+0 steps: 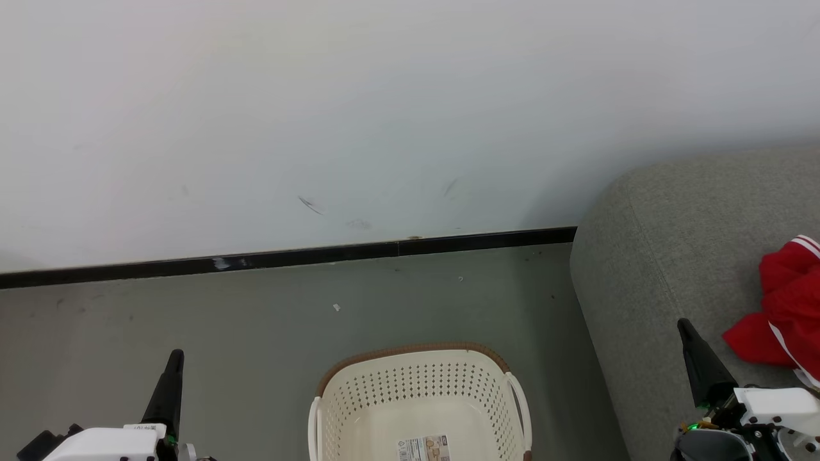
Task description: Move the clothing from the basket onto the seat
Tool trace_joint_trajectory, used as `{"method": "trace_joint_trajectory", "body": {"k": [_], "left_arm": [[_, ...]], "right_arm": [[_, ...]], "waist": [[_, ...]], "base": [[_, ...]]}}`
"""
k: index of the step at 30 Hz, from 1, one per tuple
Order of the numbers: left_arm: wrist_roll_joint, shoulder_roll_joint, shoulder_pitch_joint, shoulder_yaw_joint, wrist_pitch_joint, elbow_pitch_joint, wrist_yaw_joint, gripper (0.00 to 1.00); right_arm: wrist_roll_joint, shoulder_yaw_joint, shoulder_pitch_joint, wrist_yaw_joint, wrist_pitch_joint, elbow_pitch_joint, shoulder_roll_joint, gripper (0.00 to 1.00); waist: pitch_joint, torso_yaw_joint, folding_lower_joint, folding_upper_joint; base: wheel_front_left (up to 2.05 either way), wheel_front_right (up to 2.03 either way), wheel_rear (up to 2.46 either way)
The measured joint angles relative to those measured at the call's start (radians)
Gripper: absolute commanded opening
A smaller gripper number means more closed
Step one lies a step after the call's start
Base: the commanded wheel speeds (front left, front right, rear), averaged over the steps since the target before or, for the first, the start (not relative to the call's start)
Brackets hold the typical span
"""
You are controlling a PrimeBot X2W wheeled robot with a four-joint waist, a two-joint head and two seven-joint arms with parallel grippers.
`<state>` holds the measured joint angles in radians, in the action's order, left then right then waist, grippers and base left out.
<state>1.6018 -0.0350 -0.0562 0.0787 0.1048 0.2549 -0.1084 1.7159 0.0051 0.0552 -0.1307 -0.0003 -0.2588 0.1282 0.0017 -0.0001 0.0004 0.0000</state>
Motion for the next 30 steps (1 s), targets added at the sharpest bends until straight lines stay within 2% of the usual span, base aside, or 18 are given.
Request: {"method": "trace_joint_trajectory", "body": {"k": [30], "left_arm": [[0.000,0.000,0.000,0.001,0.001,0.009,-0.001,0.00]], "right_arm": [[0.000,-0.007,0.000,0.000,0.000,-0.002,0.000,0.00]], "waist": [[0.000,0.000,-0.0001,0.0000]], "base": [[0.00,0.00,0.00]]}}
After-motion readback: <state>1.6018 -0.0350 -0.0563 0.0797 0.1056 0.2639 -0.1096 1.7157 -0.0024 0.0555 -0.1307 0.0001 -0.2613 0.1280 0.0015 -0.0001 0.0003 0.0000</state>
